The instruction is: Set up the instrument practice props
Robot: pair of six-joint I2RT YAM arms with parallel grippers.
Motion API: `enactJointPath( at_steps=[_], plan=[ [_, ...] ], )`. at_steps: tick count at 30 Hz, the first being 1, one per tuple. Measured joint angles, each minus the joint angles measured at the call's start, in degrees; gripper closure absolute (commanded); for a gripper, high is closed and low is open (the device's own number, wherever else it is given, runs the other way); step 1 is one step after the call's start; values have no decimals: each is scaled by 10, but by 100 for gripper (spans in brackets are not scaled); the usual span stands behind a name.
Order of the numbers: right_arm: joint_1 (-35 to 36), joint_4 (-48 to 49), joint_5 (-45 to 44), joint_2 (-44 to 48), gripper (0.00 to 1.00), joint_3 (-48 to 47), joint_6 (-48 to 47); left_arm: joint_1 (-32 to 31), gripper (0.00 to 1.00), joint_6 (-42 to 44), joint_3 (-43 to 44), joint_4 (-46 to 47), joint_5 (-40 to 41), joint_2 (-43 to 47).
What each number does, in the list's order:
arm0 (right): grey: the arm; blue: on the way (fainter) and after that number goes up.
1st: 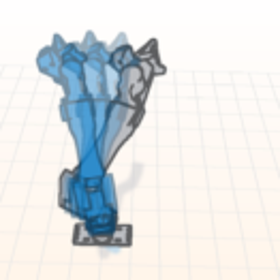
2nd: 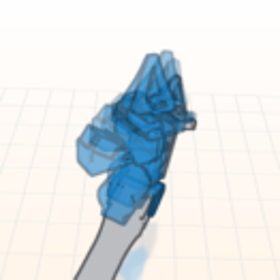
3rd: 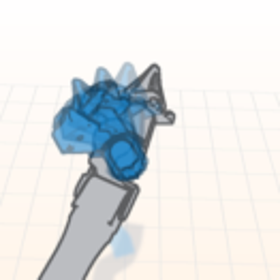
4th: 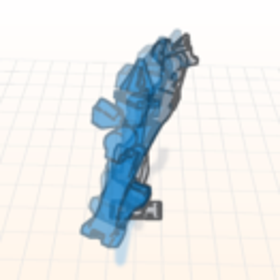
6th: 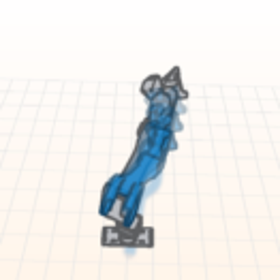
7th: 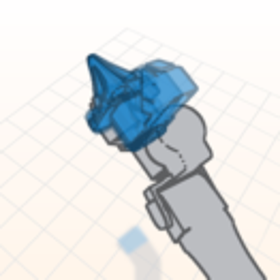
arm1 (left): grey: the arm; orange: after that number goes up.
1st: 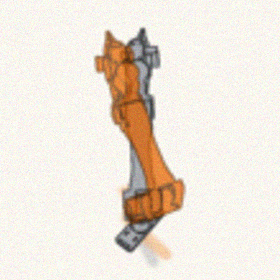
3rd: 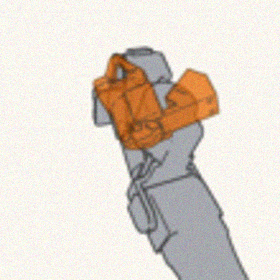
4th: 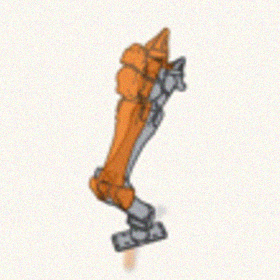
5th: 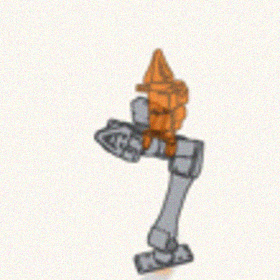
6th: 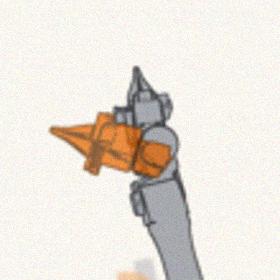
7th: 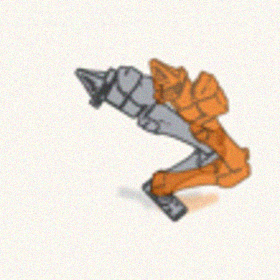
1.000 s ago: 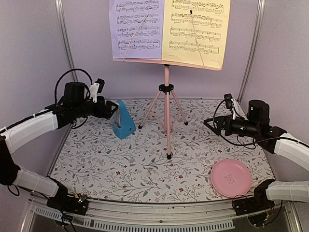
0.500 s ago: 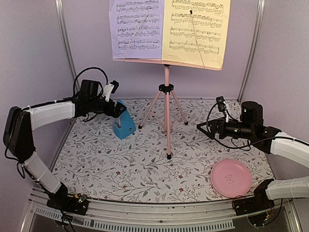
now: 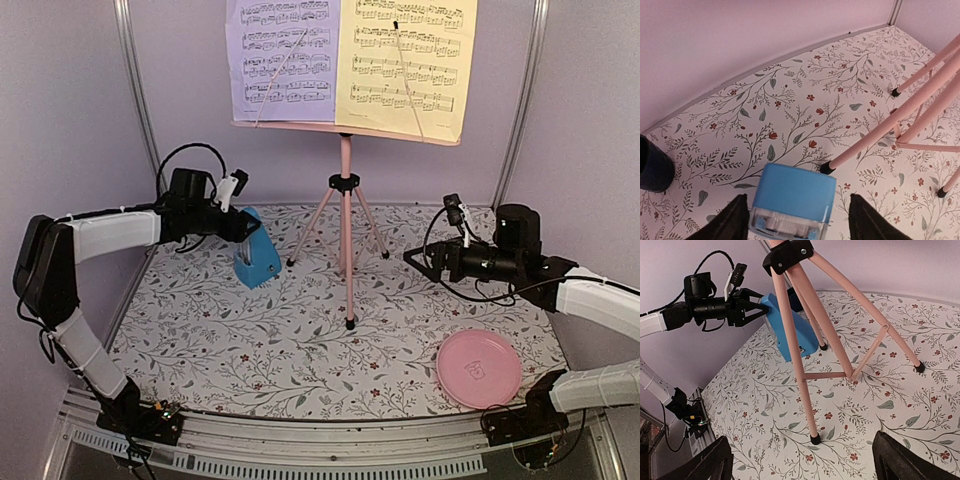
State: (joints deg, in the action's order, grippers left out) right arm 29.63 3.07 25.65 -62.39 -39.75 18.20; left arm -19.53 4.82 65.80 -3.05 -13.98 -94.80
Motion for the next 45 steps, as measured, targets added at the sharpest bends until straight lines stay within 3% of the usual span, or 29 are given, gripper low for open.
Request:
enactJointPath(
  at_steps=[4,11,21,30,37,39,45],
  plan=[
    [0,4,0,0,1,-5,0,1,50,-8,0,3,-10,0],
    [2,4,2,0,1,-12,0,1,59,-33,-45,7,-7,45],
    [10,4,6,0,1,-12,0,-17,65,-89,-133,-26,-12,158],
    [29,4,11,-3,1,-15,-2,-122,66,-141,-191,-39,-7,234],
    [57,5,9,-15,1,-19,-2,-242,65,-189,-195,-29,76,236],
    [65,5,8,-18,1,-19,-2,-263,59,-205,-197,-24,96,236],
    [75,6,6,-26,1,-20,-3,-301,10,-252,-197,-5,131,228]
  ],
)
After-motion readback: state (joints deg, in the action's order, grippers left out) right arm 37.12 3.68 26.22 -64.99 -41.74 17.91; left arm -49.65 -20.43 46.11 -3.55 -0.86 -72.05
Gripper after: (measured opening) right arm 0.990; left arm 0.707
